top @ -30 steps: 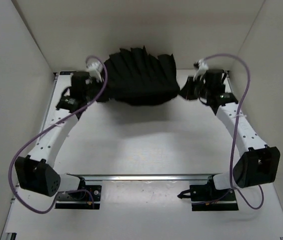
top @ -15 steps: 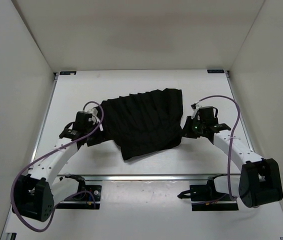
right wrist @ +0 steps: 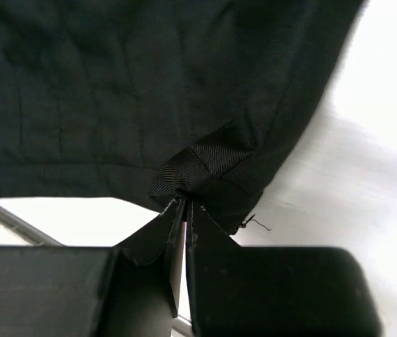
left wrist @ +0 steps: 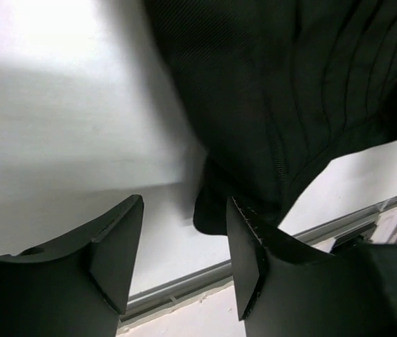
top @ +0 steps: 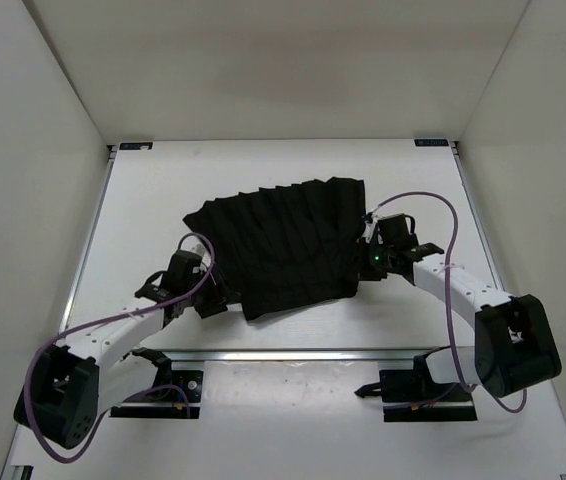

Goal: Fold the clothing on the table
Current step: Flatten the skirt out

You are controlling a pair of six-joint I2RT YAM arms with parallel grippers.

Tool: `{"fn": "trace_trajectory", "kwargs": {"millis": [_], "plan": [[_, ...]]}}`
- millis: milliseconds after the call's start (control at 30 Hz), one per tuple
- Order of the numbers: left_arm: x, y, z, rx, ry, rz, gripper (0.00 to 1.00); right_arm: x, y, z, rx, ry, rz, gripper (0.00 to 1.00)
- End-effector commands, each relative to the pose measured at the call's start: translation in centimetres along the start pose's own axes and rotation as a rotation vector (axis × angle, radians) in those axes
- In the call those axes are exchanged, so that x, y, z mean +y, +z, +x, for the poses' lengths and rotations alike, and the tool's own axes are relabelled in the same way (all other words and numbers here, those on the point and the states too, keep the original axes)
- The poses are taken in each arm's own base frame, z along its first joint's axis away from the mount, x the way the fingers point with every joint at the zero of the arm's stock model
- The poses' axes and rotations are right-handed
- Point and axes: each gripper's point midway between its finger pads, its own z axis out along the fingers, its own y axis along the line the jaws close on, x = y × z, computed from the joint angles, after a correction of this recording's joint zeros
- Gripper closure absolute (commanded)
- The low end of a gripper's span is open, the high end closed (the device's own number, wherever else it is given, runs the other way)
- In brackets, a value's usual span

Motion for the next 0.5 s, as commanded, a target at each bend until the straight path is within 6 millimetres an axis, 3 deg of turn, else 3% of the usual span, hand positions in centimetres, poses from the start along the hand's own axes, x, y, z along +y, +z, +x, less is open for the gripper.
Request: {"fn": "trace_trajectory", "kwargs": {"millis": [0, 200, 300, 467], "plan": [[-1.0, 0.2, -0.2, -0.050, -0.101, 0.075, 0.38, 2.1, -0.3, 0.0, -0.005, -0.027, -0.026, 1.00], [-1.2, 1.5, 1.5, -0.010, -0.109, 0.088, 0.31, 4.2, -0.3, 2.0, 0.007, -0.008, -0.083, 1.00], [-1.5, 1.7, 1.6, -0.017, -0.113, 0.108, 0.31, 4.2, -0.1, 3.0, 0.035, -0.008, -0.072, 1.00], [-2.3, 1.5, 1.1, -0.032, -0.125, 0.133, 0.28, 3.4, -0.6, 2.9, 0.011, 0.016, -0.057, 1.00]]}}
